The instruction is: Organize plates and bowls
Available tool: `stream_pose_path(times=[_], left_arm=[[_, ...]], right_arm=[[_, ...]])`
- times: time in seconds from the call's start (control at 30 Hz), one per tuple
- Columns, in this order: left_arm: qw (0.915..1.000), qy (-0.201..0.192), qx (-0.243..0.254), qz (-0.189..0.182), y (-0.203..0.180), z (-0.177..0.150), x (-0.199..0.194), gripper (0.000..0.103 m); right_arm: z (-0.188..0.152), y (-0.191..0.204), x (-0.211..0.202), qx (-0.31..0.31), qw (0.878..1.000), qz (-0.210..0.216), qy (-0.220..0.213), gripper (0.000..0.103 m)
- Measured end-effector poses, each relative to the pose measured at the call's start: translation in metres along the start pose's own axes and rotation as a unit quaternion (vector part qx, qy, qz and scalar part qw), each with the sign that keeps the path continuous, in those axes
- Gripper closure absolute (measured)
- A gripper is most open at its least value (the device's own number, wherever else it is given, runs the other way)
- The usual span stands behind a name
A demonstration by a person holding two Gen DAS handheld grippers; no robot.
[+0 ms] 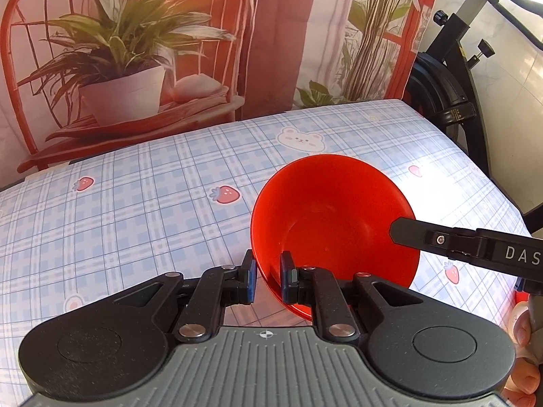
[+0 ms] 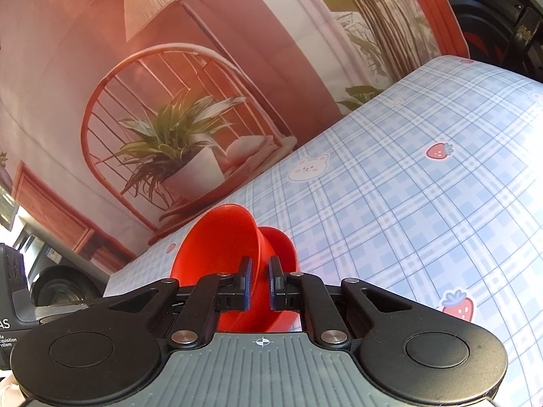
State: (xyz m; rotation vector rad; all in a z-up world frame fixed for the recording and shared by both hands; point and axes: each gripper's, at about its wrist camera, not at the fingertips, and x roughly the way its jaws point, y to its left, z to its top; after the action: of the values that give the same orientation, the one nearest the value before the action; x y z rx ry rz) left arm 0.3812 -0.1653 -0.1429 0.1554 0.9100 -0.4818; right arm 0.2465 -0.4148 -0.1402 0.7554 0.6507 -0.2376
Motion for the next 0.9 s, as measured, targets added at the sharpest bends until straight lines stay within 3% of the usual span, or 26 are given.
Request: stream_pose_path(times=[0.43, 0.5, 0.6, 0.9], left_arm=[[0.9997, 0.012, 0.008, 0.017, -0.005, 0.003, 0.006, 0.087], [0.9996, 0.011, -0.002, 0.025, -0.003, 0.004, 0.006, 0.08], [0.9995, -0.005, -0.018, 0.027, 0.002, 0.006, 0.0, 0.069], [0.9985, -0.051, -0.018, 0.004, -0.016, 0.004, -0.038, 0.069]], right_arm=[[-0.003, -0.004, 0.0, 0.008, 1.0, -0.004, 0.003, 0.092], [-0.002, -0.003, -0.001, 0.005, 1.0, -0.012, 0.002, 0.09], [-0.002, 0.001, -0.005, -0.006, 1.0, -0.024, -0.002, 0.09], [-0.001, 0.005, -0.044, -0.037, 0.997, -0.053, -0.048, 0.09]])
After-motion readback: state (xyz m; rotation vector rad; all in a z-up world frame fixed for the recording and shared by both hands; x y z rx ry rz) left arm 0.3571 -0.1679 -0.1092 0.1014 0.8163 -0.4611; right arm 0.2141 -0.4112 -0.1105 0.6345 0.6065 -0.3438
